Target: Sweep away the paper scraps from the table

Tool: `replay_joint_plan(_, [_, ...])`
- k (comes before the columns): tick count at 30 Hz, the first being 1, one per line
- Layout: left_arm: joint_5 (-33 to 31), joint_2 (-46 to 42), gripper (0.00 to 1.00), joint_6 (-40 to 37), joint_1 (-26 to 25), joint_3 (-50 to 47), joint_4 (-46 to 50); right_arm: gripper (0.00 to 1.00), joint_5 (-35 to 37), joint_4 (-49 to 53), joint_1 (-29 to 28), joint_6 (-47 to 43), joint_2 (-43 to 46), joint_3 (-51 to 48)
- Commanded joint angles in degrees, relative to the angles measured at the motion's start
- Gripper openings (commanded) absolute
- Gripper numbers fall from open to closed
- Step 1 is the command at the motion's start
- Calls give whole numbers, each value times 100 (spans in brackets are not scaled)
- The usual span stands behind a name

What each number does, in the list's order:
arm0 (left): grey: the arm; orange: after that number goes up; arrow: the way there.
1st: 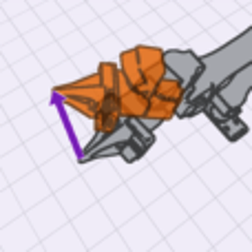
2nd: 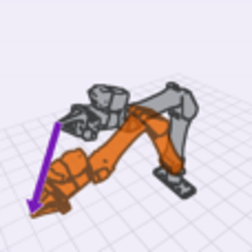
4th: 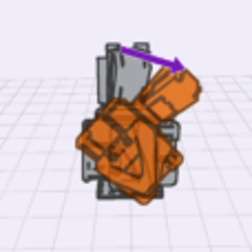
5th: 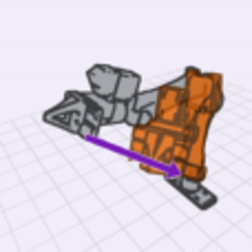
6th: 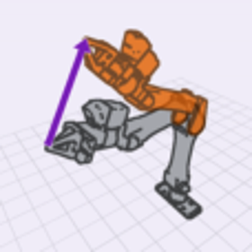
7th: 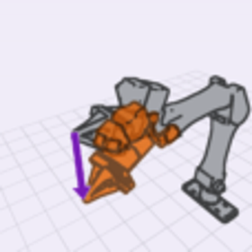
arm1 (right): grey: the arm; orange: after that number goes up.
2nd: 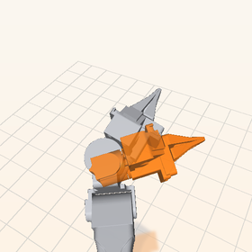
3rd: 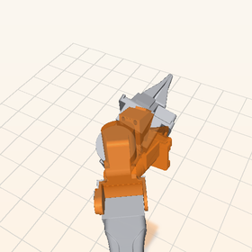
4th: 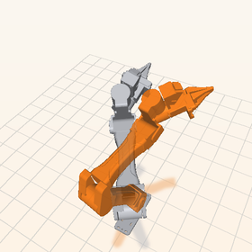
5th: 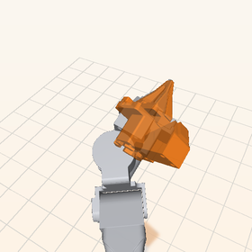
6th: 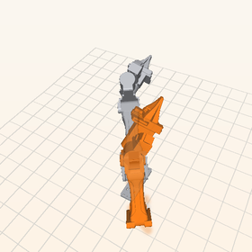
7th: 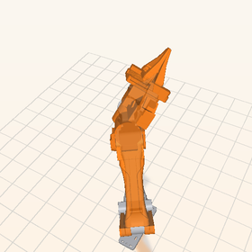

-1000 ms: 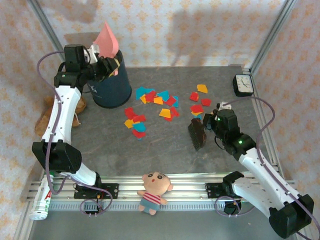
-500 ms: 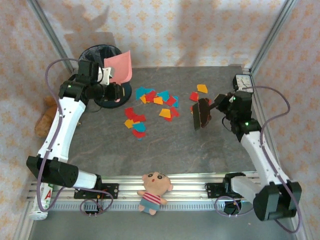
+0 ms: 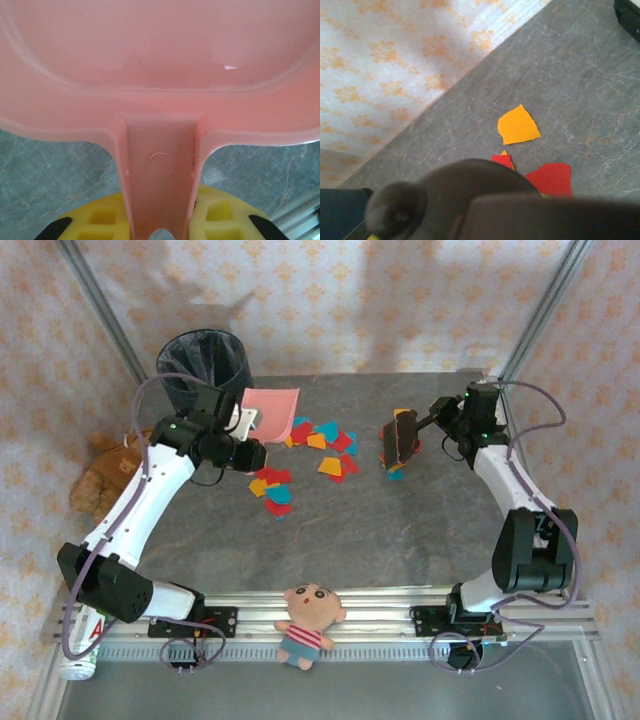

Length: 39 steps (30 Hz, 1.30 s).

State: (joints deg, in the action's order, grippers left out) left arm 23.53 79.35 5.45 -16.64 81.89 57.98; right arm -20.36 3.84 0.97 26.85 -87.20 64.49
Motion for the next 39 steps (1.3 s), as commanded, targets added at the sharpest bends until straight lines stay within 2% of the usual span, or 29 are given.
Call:
replay_joint_plan(1, [-222, -251, 0, -209, -216, -132, 131, 0, 54, -201, 61, 14, -318, 297])
replay_joint_plan(4, [-329, -280, 0, -207, -392, -235, 179, 0, 86, -144, 68, -62, -594, 332])
replay_joint_plan(9, [-446, -294, 0, -103, -656, -442, 135, 0, 371, 187, 69, -179, -559, 51])
replay_joint_plan(20, [-955, 67, 0, -97, -1461, -591, 231, 0, 649, 555, 52, -241, 850, -1545])
replay_joint_plan(25, [-1017, 407, 0, -259, -1774, -634, 204, 0, 287, 506, 17, -400, 1367, -1965])
replay_joint_plan(28, [-1021, 690, 0, -365, -1924, -549, 285, 0, -44, 298, -26, -461, 1677, -2026])
replay_joint_plan(34, [-1024, 1219, 0, -629, -2230, -501, 334, 0, -163, 120, -237, -753, 2338, -1904])
replay_joint_plan(39, [-1152, 1778, 0, -890, -2528, -244, 592, 0, 339, 655, -450, -1330, 2750, -1619])
